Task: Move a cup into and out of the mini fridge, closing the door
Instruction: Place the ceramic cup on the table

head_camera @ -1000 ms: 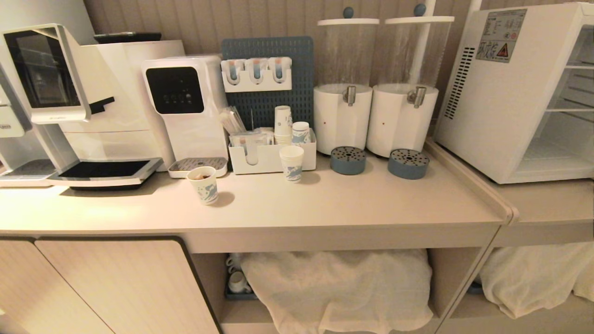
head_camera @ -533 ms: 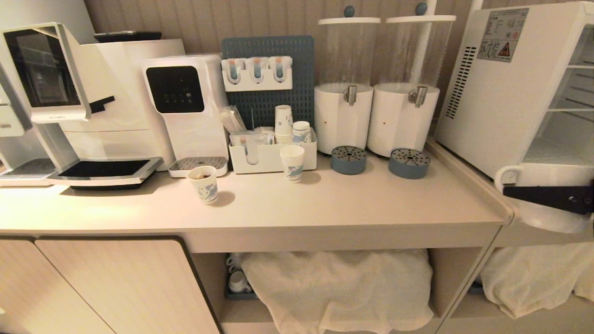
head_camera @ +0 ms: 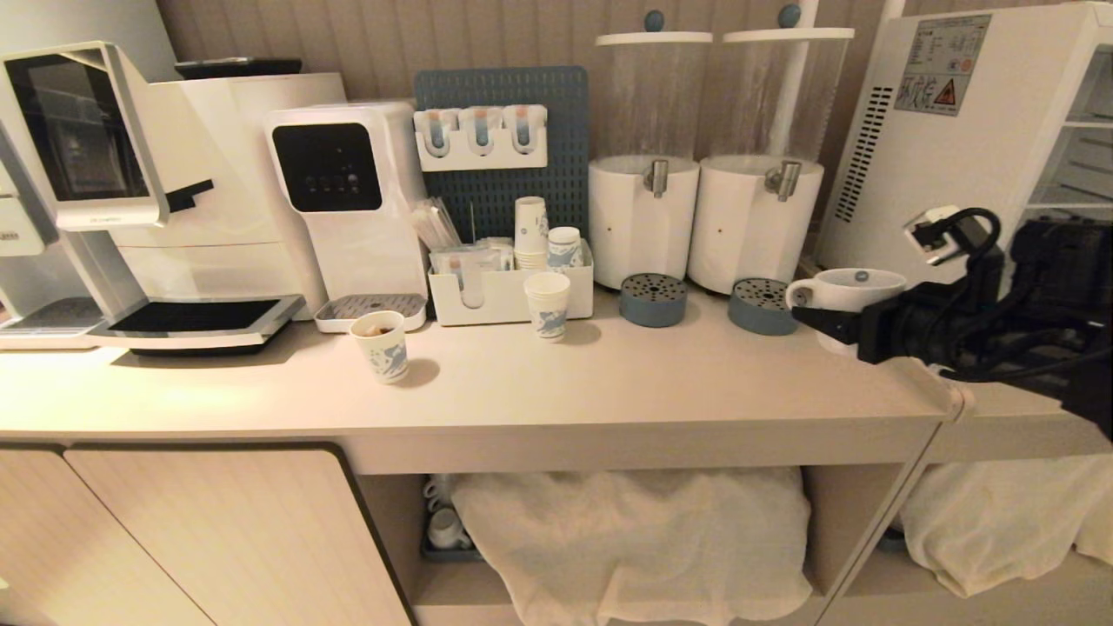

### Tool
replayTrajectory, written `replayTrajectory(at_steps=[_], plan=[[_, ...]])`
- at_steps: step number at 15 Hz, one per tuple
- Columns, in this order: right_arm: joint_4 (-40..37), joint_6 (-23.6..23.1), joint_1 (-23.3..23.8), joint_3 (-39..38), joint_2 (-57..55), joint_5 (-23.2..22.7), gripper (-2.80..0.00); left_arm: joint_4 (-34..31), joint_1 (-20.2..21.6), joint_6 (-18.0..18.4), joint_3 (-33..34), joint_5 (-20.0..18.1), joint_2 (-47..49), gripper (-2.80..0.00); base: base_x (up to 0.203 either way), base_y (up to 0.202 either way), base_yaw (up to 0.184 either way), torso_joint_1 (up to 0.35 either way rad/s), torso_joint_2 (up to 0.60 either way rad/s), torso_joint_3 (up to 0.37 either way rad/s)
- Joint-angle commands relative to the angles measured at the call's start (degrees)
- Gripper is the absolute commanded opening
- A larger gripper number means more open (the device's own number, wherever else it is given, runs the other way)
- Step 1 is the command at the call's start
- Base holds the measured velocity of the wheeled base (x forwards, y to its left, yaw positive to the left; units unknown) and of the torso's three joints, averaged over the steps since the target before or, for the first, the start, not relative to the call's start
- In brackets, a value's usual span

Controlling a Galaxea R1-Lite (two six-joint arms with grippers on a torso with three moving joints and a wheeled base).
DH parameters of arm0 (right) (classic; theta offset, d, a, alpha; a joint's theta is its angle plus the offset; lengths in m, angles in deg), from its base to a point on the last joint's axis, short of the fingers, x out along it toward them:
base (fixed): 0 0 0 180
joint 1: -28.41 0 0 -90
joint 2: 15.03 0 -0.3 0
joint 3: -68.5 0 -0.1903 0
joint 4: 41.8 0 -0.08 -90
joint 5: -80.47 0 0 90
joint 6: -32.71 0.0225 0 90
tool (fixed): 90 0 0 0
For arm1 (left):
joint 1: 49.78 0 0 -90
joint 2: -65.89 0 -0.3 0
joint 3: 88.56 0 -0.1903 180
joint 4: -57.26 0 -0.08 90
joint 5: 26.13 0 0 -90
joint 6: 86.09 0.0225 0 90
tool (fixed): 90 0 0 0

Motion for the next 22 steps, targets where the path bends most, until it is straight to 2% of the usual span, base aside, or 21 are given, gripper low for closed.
replayTrajectory(at_steps=[1,3,7,10,13,17,22], plan=[[5.5,1.5,-3.4,2.2,-9.7,7.0,-2.80,0.1,0.0,-0.1,2.3,0.0,-0.3,-2.80,0.000,0.000,0.000,0.000,0.00,0.000],[9.8,4.0,-5.5,5.8,-15.0,14.2,-2.80,0.1,0.0,-0.1,2.3,0.0,-0.2,-2.80,0.000,0.000,0.000,0.000,0.00,0.000],[17.5,4.4,-8.6,7.2,-25.3,20.9,-2.80,0.1,0.0,-0.2,2.3,0.0,-0.2,-2.80,0.000,0.000,0.000,0.000,0.00,0.000],[20.1,4.1,-10.0,10.8,-31.7,25.5,-2.80,0.1,0.0,-0.2,2.3,0.0,-0.2,-2.80,0.000,0.000,0.000,0.000,0.00,0.000],[19.0,3.7,-10.2,13.6,-33.1,25.5,-2.80,0.1,0.0,-0.2,2.3,0.0,-0.2,-2.80,0.000,0.000,0.000,0.000,0.00,0.000],[15.3,3.6,-9.8,16.5,-33.8,21.9,-2.80,0.1,0.0,-0.2,2.3,0.0,-0.3,-2.80,0.000,0.000,0.000,0.000,0.00,0.000],[14.4,3.7,-8.9,17.8,-36.8,21.6,-2.80,0.1,0.0,-0.2,2.3,0.0,-0.2,-2.80,0.000,0.000,0.000,0.000,0.00,0.000]])
